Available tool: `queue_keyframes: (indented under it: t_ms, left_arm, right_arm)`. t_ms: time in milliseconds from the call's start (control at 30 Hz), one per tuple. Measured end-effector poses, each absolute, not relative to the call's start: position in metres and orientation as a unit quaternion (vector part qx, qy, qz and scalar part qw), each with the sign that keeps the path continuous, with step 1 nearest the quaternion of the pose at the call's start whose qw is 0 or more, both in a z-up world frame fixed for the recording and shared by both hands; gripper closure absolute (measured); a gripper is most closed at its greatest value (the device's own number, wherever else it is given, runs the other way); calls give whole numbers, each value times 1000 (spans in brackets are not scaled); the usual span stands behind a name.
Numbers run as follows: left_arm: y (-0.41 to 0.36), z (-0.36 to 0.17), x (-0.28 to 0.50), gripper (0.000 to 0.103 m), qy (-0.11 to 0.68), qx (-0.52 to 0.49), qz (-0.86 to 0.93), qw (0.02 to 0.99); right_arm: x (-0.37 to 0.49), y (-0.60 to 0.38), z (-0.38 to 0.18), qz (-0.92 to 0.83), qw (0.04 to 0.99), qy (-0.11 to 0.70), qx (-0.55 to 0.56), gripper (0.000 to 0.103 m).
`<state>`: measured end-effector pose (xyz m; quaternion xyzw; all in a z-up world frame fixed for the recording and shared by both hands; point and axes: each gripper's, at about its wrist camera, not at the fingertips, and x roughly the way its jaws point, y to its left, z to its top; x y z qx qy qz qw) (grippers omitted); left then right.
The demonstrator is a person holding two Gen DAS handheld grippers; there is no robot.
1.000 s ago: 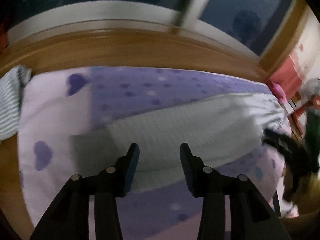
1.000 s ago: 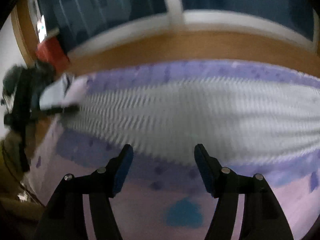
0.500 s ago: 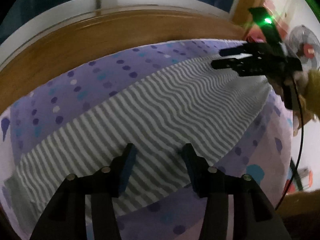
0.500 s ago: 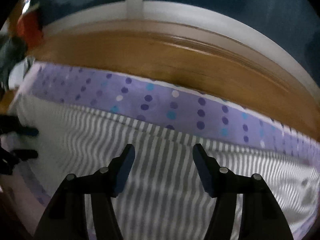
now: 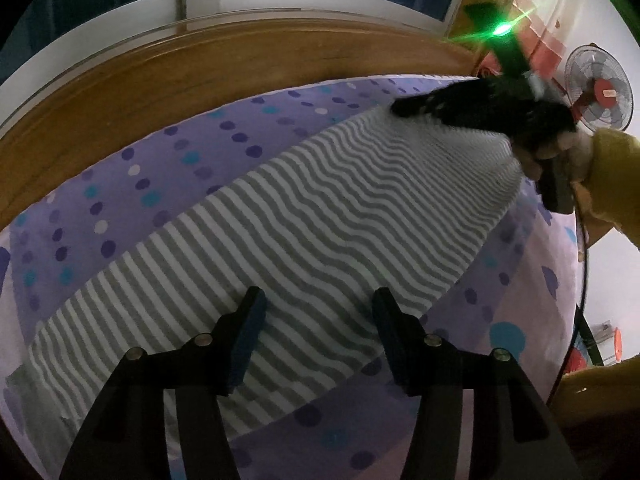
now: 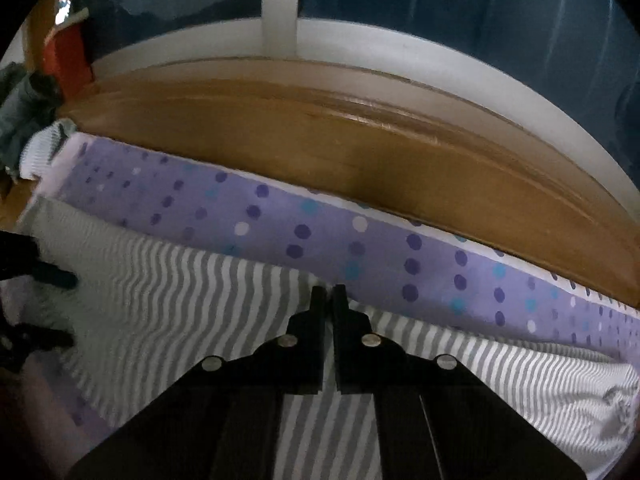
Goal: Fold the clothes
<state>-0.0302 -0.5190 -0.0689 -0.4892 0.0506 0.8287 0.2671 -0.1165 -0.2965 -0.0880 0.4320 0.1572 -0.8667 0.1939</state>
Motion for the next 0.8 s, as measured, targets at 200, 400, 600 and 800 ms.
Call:
queue_keyframes:
  t_ms: [200,400,600,800]
  left_arm:
    - [-519,-67,-31,46,50,-496,824,270]
    - [-515,-54,-49,46,11,-476,830,289]
    - [-489,-62,-78,46,-7,-475,819,323]
    - [-482,-76,-87,48,11,-471,822,321]
  right_arm:
    - [-117,-294,-96,-873,156,141,441,87]
    - [-68,-277,-54,-913,80,41,398,46]
    - [-16,-302,-62,-900,111,-60,418,45]
    - [7,-349,-105,-896,89,46,433,45]
